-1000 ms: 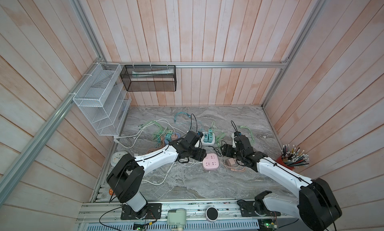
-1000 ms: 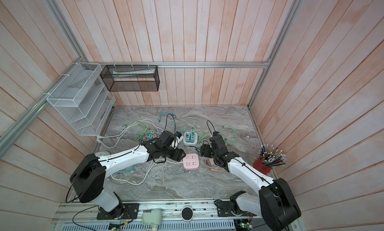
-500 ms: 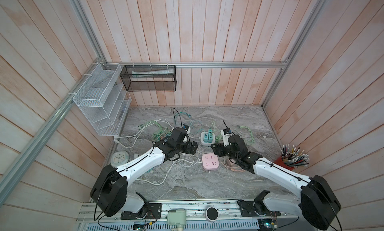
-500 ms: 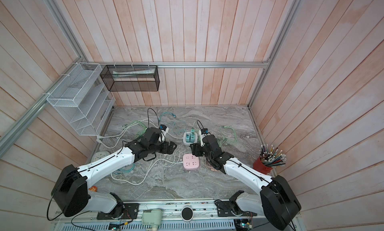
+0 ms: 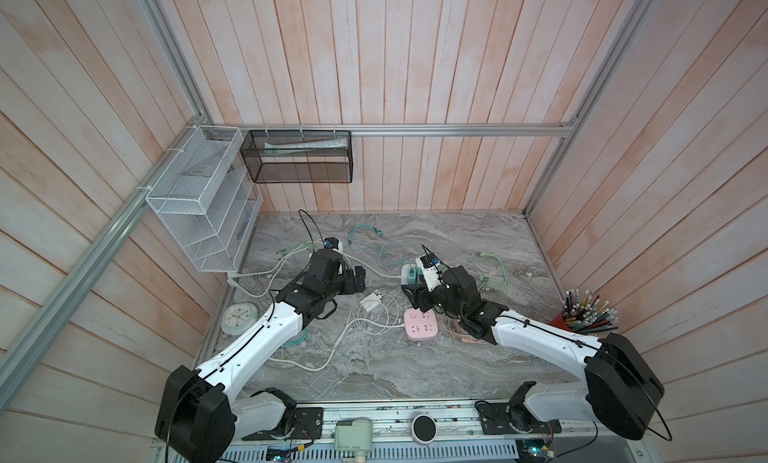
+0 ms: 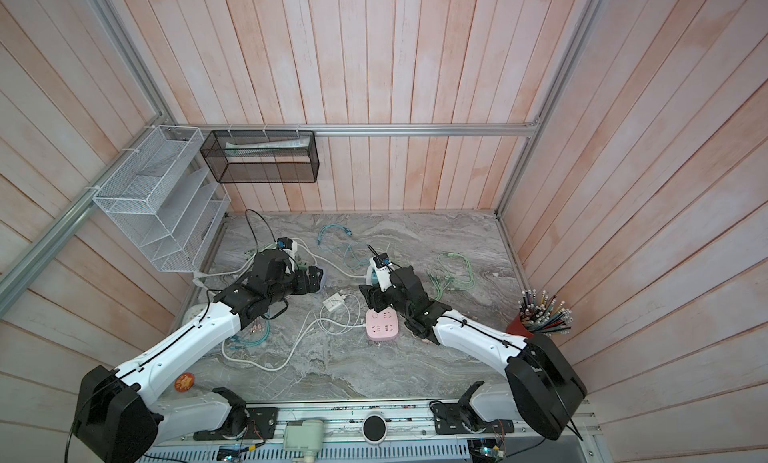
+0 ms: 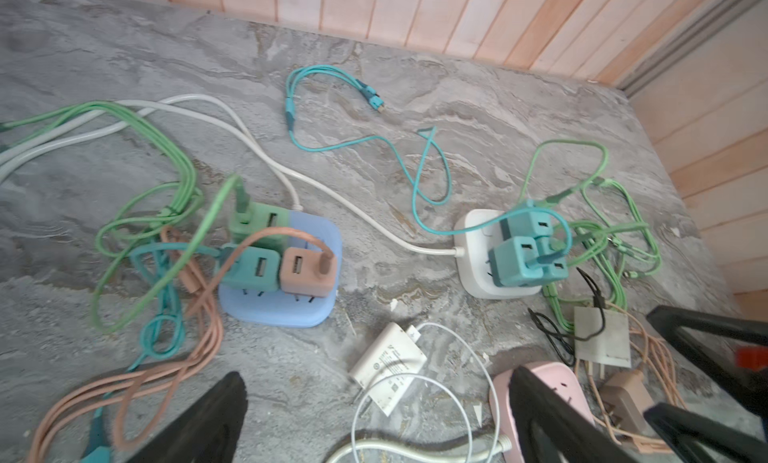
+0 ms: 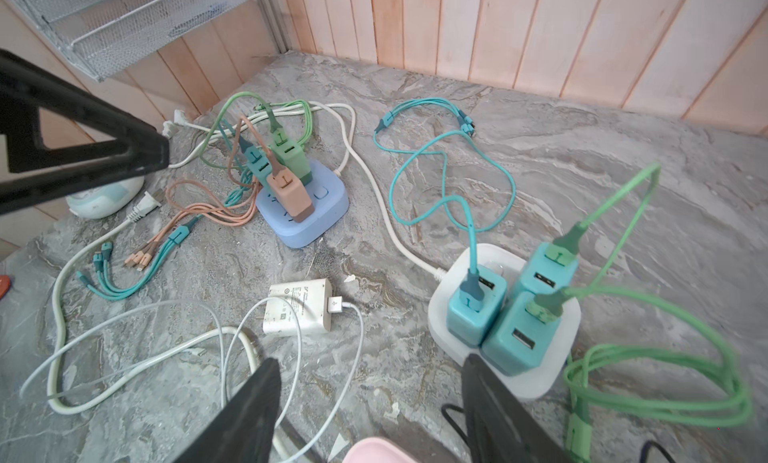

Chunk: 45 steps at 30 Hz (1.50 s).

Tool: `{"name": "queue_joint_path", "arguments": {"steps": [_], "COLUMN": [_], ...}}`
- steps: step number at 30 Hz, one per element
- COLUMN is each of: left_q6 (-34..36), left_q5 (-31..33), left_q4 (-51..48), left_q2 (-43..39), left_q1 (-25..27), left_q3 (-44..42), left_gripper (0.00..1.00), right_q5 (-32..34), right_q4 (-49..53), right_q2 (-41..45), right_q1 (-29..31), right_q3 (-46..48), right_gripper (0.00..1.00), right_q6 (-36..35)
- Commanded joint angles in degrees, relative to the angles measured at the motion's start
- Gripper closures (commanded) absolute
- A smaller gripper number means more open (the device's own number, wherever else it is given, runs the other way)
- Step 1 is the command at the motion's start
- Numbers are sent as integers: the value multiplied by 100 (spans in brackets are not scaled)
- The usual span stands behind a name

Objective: Pull the plug off the socket
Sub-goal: 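Raise both grippers and move them toward the blue strip farther from the robot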

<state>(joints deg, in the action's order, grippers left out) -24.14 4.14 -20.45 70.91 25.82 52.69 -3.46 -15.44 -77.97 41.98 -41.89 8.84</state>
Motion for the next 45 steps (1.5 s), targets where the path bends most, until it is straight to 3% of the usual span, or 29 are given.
{"name": "queue_joint_path", "arguments": {"steps": [1, 18, 29, 36, 45], "left_q6": [-160, 112, 783, 867, 1013], "left_q5": [241, -370, -812, -906, -1041], "left_q4": [-198, -358, -64, -126, -267], "left_q2": [-102, 844, 1588, 1983, 2206], "left_q1": [-284, -1610, -1760, -1841, -1842], "left_q3": [-73, 650, 1070, 1390, 1477], "left_gripper": [0, 0, 5, 8, 19], "right_q5": [-475, -1638, -2084, -2262, -2539], "right_q4": [-231, 82, 375, 512, 905], "right_q2": [-315, -2490, -3883, -4288, -4705], "right_q1": [21, 91, 87, 89, 80], "right_q3": [-384, -2387, -3681, -4118, -4572], "right_gripper": [34, 43, 43, 43, 41], "right_q6": [-573, -1973, -2380, -2511, -2762]}}
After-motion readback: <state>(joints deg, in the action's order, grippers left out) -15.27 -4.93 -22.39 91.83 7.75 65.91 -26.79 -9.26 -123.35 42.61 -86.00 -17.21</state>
